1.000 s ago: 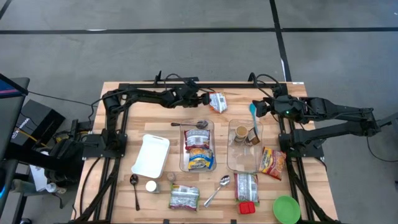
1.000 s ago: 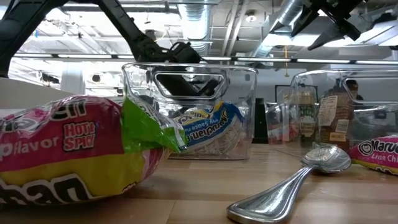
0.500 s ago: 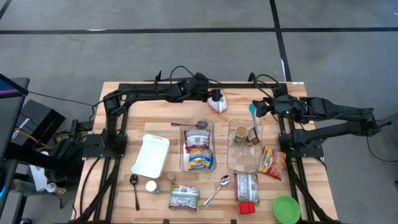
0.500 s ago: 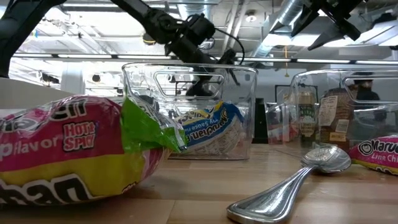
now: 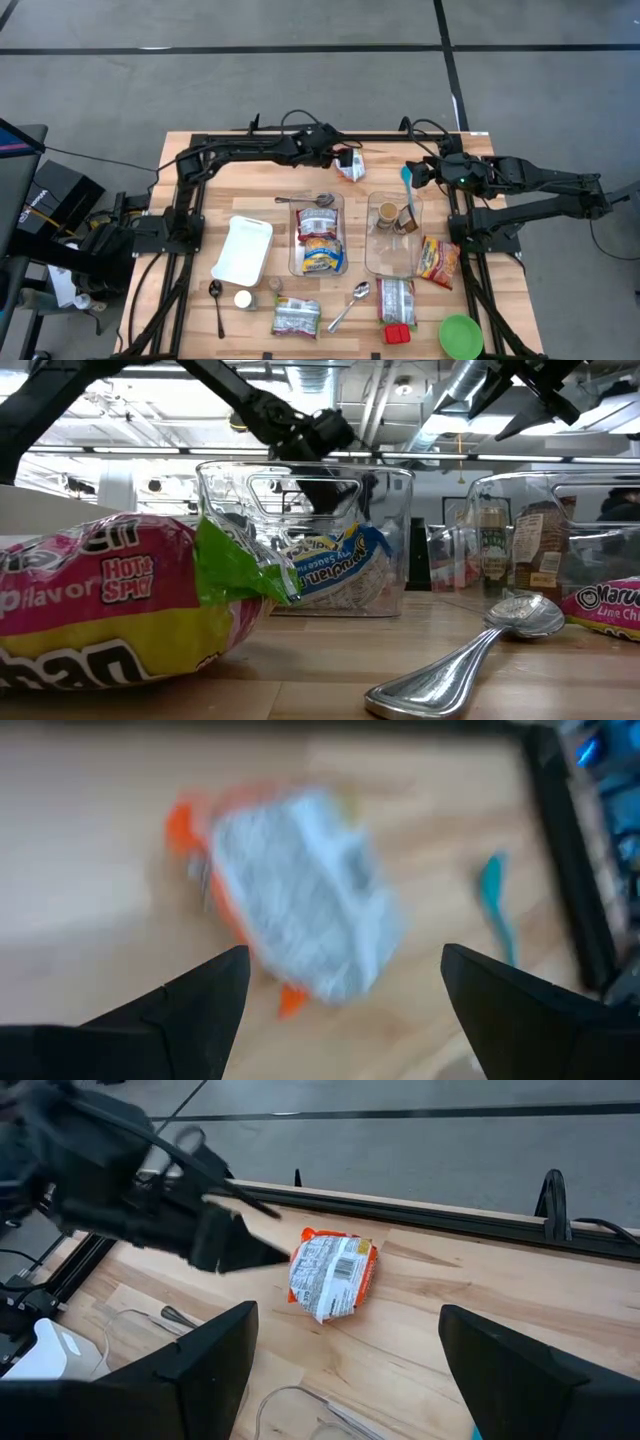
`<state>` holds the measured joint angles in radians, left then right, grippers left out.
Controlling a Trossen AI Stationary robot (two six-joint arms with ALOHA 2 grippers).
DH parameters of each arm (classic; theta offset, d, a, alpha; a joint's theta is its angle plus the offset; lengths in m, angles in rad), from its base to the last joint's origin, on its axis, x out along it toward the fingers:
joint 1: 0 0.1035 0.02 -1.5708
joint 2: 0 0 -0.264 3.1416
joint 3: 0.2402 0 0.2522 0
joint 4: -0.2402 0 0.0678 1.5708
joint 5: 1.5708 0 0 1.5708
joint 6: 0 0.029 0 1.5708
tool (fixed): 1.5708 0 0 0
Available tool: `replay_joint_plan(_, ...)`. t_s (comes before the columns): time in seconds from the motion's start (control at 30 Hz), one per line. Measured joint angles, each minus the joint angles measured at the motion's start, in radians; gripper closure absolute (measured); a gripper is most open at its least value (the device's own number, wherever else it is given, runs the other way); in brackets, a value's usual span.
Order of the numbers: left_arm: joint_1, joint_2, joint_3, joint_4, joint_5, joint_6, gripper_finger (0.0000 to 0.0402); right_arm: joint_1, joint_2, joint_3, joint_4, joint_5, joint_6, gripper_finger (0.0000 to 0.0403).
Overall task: Pick & Place Food Item
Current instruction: Put the orange noodle pack into the left transparent bin
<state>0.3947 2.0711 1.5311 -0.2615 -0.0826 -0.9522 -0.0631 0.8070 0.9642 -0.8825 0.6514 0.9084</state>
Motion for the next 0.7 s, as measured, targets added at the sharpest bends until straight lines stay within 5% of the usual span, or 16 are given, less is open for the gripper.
replay_joint_plan(0.23,0.003,0.039,-0.002,-0.127,0.071,-0.056,0.0078,0.004,0.0,0.0,0.0,-0.001,0.0,0.0098)
replay_joint_plan(0.7,0.002,0.041,-0.014,-0.042,0.057,-0.107,0.0078,0.004,0.0,0.0,0.0,0.0,-0.017,0.0098)
